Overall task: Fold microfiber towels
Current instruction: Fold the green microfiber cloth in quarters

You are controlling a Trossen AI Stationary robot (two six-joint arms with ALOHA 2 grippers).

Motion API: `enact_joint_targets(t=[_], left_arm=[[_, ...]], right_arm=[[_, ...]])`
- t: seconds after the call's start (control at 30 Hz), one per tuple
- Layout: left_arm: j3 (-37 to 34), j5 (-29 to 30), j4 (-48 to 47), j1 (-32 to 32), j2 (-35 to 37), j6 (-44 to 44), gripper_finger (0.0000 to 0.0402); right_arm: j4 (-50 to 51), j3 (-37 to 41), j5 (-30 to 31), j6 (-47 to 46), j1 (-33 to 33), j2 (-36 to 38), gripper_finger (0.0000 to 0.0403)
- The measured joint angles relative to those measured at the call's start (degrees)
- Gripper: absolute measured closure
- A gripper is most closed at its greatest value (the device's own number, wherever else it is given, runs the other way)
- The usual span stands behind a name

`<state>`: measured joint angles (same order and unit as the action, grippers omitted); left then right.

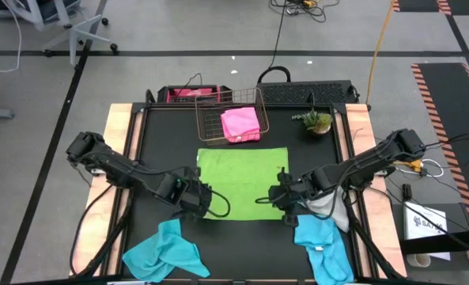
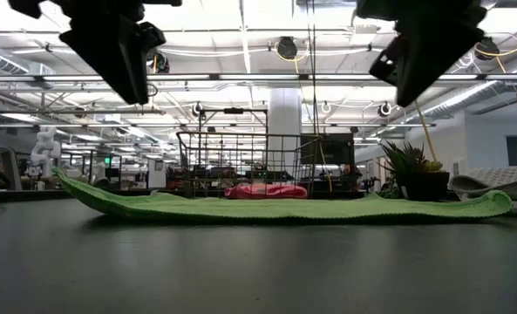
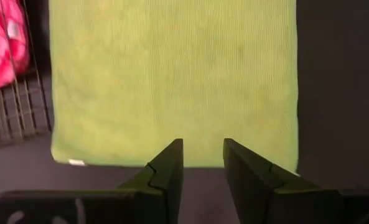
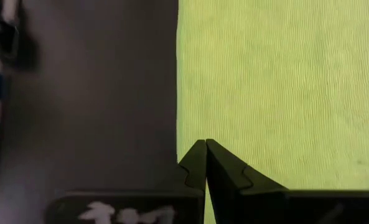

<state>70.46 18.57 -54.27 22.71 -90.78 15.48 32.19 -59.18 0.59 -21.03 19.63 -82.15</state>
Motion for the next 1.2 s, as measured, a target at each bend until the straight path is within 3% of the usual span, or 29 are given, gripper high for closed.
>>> enact_joint_targets(t=[0.23,0.47,0.63,0.83,1.2], left_arm=[[0.00,1.83,1.56,-0.06,0.00,0.25,0.0284],[-0.06,1.29,1.42,2.03,0.00,4.14,0.0284],[-2.91,0.21,1.69,4.58,0.00,7.76,0.0284],[-7.64,-2.01,5.11,8.68,0.00,4.30,0.0284],[-8.07,-4.35,11.32,10.26,-0.62,2.97,0.0284]], right_arm=[[-0.16,0.00,-6.43,-7.14,-1.61,0.00,0.0397],[-0.21,0.00,-12.81,-11.86,-1.52,0.00,0.0353],[-0.15,0.00,-12.81,-11.56,-1.52,-0.31,0.0326],[0.39,0.04,-12.82,-11.40,-1.52,-0.85,0.0305],[0.19,0.79,-12.78,-12.71,-1.52,-1.95,0.0286]])
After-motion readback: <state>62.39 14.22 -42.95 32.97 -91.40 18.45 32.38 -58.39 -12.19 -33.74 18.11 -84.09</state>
